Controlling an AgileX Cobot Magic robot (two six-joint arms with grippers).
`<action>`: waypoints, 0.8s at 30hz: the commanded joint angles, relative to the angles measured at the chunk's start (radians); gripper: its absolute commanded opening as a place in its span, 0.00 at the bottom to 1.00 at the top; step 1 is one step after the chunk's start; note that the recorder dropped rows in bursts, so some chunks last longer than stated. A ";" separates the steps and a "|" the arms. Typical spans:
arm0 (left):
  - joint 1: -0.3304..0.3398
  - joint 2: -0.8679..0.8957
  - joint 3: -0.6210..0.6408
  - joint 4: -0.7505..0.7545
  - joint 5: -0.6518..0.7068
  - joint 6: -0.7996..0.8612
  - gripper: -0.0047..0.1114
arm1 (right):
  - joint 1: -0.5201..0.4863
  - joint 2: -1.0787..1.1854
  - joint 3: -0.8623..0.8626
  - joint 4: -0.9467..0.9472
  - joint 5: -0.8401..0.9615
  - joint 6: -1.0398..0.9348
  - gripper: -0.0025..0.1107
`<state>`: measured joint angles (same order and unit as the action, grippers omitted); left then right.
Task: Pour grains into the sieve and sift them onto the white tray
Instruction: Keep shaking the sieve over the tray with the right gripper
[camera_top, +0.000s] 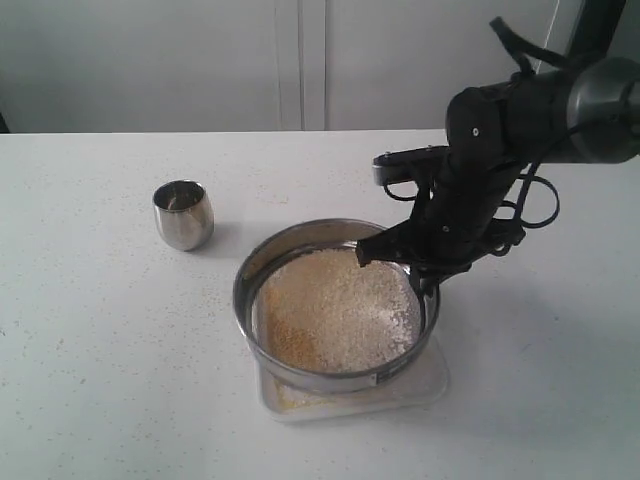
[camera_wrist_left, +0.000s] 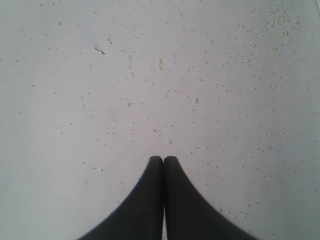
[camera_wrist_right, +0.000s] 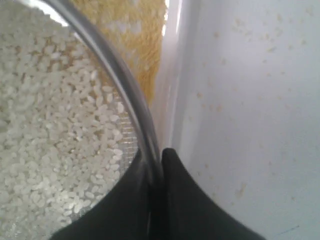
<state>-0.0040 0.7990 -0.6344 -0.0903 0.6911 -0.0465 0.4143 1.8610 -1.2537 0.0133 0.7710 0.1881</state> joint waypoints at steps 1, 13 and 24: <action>0.002 -0.008 0.007 -0.010 0.008 -0.001 0.04 | -0.041 -0.005 -0.014 0.012 -0.024 0.101 0.02; 0.002 -0.008 0.007 -0.010 0.008 -0.001 0.04 | 0.035 -0.043 0.033 0.057 -0.024 0.013 0.02; 0.002 -0.008 0.007 -0.010 0.008 -0.001 0.04 | 0.027 -0.078 0.058 0.045 -0.040 -0.017 0.02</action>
<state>-0.0040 0.7990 -0.6344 -0.0903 0.6911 -0.0465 0.4072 1.8297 -1.2223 0.0229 0.7639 0.2419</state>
